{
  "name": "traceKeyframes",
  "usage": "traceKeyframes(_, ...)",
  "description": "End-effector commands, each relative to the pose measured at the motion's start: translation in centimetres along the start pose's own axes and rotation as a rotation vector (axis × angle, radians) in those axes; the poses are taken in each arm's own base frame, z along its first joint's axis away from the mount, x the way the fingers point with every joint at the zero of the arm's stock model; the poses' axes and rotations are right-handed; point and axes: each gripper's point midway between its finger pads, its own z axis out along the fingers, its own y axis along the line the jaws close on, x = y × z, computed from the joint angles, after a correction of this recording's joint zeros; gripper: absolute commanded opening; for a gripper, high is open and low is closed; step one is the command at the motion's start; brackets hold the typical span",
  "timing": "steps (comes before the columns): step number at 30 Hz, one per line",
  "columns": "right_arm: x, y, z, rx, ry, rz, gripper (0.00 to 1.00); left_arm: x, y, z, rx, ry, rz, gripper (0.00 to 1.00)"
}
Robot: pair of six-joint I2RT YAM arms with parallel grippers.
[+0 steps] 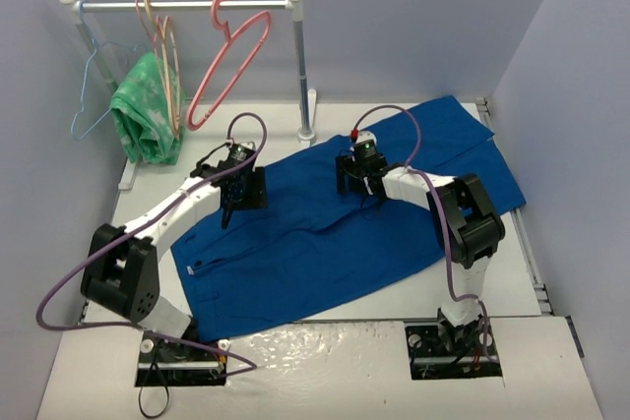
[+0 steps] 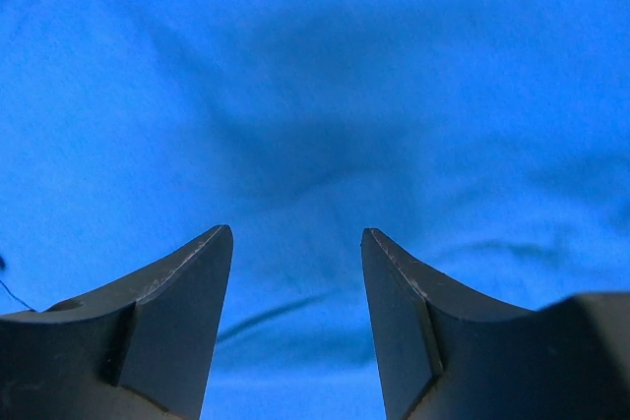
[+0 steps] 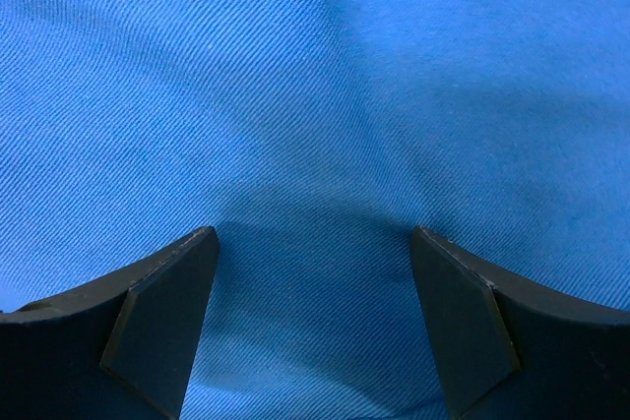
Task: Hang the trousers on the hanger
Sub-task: Flatten out the trousers at the center of the board.
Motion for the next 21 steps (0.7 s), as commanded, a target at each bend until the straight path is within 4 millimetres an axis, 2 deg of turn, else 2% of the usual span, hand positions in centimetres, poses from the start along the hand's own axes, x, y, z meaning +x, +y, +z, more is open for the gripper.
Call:
traceKeyframes(1, 11.4, -4.6, -2.8, 0.180, 0.360, 0.061, 0.77, -4.2, -1.4, 0.0, 0.029, -0.101, -0.037, 0.52)
traceKeyframes(4, 9.9, -4.7, -3.1, 0.185, 0.309, 0.042, 0.77, -5.0, -1.4, 1.5, 0.017, -0.098, -0.065, 0.52)
traceKeyframes(8, 2.4, -2.8, -4.2, 0.116, 0.128, 0.021, 0.76, -5.4, -1.0, 2.9, -0.013, -0.085, -0.081, 0.52)
traceKeyframes(9, 1.2, -2.7, -4.5, 0.113, 0.100, 0.019, 0.76, -5.2, -0.7, 3.3, -0.029, -0.076, -0.084, 0.52)
traceKeyframes(12, -5.0, -2.9, -5.9, 0.111, -0.039, 0.027, 0.76, -4.6, 0.9, 4.1, -0.075, -0.057, -0.121, 0.52)
traceKeyframes(13, -7.5, -3.3, -6.4, 0.112, -0.090, 0.038, 0.76, -4.4, 1.4, 4.3, -0.090, -0.053, -0.132, 0.52)
traceKeyframes(14, -9.0, -4.1, -6.4, 0.118, -0.114, 0.054, 0.76, -4.1, 2.0, 4.5, -0.110, -0.049, -0.145, 0.52)
traceKeyframes(16, -10.3, -6.0, -6.0, 0.139, -0.128, 0.080, 0.76, -3.4, 3.1, 5.1, -0.138, -0.035, -0.169, 0.52)
traceKeyframes(17, -11.7, -7.1, -5.9, 0.156, -0.150, 0.091, 0.77, -3.1, 3.5, 5.4, -0.146, -0.025, -0.181, 0.52)
traceKeyframes(18, -12.1, -9.0, -5.0, 0.188, -0.149, 0.113, 0.77, -2.6, 4.1, 5.8, -0.160, -0.015, -0.199, 0.52)
traceKeyframes(21, -12.8, -11.2, -2.9, 0.222, -0.142, 0.132, 0.76, -1.7, 5.5, 6.6, -0.196, 0.013, -0.222, 0.52)
